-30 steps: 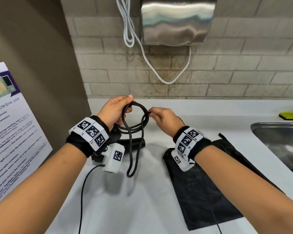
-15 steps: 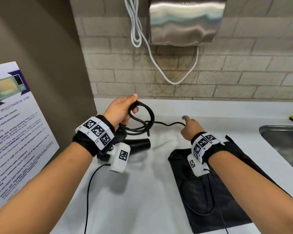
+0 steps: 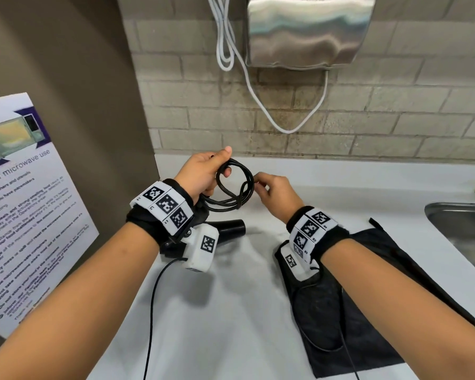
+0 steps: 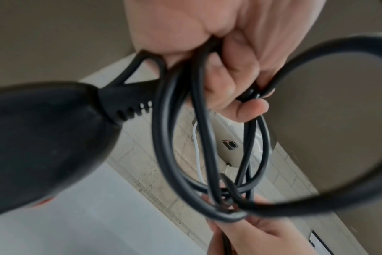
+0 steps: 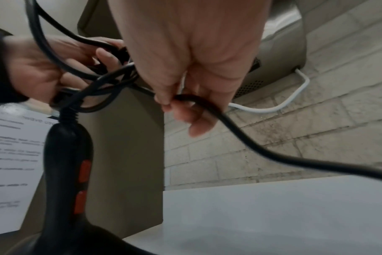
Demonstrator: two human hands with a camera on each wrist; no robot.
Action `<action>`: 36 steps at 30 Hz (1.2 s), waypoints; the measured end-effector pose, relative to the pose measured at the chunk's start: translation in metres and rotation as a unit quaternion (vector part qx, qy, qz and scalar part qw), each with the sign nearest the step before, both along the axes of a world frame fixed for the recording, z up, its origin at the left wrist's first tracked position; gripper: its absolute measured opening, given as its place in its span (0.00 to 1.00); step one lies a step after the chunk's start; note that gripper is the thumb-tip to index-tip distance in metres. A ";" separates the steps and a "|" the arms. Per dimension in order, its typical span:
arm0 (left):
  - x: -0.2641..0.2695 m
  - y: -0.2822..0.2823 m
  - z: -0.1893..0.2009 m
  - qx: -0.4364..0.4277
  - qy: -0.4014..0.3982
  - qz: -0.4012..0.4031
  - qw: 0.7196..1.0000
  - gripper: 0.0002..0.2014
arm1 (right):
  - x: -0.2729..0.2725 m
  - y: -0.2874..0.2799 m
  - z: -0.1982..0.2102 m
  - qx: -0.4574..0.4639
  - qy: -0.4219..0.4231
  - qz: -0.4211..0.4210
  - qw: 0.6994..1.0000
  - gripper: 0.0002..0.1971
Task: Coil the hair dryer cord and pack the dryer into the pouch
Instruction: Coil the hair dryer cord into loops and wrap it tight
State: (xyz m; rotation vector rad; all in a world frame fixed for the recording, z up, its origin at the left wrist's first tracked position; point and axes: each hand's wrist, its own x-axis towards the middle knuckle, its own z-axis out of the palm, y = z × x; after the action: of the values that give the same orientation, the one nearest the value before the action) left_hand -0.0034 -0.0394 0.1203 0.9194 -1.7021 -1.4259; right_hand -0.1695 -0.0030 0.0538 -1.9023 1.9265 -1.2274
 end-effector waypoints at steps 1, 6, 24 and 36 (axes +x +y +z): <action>0.000 0.000 0.000 0.004 -0.001 -0.002 1.000 0.18 | -0.006 -0.005 -0.001 0.002 -0.012 -0.034 0.999 0.08; 0.006 -0.002 0.002 0.012 -0.009 -0.003 1.000 0.13 | -0.057 -0.011 -0.014 0.152 -0.098 -0.177 0.967 0.07; 0.006 -0.008 0.000 -0.006 0.028 -0.013 1.000 0.08 | -0.004 0.007 0.009 0.106 -0.026 0.184 0.977 0.12; 0.006 -0.004 0.002 -0.014 -0.028 -0.020 0.999 0.09 | -0.005 -0.010 0.043 0.017 -0.061 0.003 0.998 0.11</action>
State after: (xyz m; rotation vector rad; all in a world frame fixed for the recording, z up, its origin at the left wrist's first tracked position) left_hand 0.0028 -0.0438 0.1220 0.9229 -1.7867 -1.4094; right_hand -0.1747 -0.0131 0.0971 -1.7720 1.8655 -1.2702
